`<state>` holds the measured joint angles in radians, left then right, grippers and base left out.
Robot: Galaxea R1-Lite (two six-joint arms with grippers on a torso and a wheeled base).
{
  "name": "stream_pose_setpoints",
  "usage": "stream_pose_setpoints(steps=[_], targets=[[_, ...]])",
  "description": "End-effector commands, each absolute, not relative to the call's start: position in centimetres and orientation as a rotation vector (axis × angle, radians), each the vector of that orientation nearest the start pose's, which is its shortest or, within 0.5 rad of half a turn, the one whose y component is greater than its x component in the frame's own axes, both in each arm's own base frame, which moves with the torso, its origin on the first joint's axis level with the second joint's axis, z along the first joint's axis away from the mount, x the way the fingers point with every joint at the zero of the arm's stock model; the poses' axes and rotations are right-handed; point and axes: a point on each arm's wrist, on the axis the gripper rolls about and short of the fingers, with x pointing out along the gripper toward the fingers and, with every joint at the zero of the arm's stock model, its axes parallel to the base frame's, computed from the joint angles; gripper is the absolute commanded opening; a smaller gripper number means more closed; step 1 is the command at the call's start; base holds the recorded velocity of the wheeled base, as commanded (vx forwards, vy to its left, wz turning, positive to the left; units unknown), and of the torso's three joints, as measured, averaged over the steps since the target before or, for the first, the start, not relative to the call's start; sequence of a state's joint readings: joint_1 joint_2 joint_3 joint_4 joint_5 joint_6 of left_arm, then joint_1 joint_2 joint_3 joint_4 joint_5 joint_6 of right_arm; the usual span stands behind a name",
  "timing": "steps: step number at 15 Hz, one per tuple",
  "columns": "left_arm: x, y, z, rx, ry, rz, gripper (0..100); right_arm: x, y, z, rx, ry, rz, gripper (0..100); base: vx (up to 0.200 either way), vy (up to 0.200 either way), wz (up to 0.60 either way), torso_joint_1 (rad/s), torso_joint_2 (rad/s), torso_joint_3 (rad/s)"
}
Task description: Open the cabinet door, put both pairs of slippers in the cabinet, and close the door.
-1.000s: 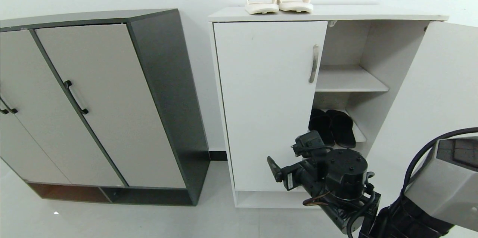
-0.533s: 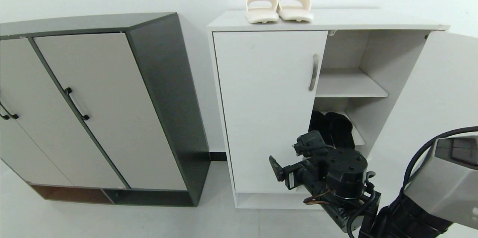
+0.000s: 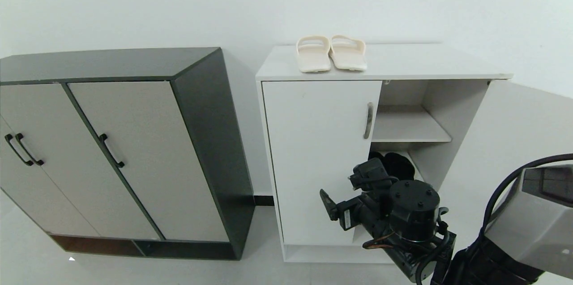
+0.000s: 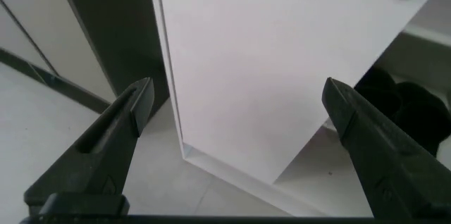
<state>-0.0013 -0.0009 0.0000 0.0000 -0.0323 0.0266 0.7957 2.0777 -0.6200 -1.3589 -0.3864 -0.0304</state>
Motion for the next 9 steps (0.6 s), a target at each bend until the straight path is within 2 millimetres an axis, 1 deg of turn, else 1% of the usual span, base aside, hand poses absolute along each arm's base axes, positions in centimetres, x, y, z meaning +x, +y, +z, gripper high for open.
stream_pose_setpoints(steps=[1,9], targets=[[-2.28,-0.07,7.55,0.026,0.0,-0.034,0,24.46,23.78,8.72,-0.085,0.076,0.411,100,0.0,0.0,0.0,0.134,-0.47,-0.32],[-2.28,-0.07,7.55,0.026,0.0,-0.034,0,24.5,23.75,8.67,-0.085,0.077,0.409,100,0.0,0.0,0.0,0.182,-0.49,-0.314]])
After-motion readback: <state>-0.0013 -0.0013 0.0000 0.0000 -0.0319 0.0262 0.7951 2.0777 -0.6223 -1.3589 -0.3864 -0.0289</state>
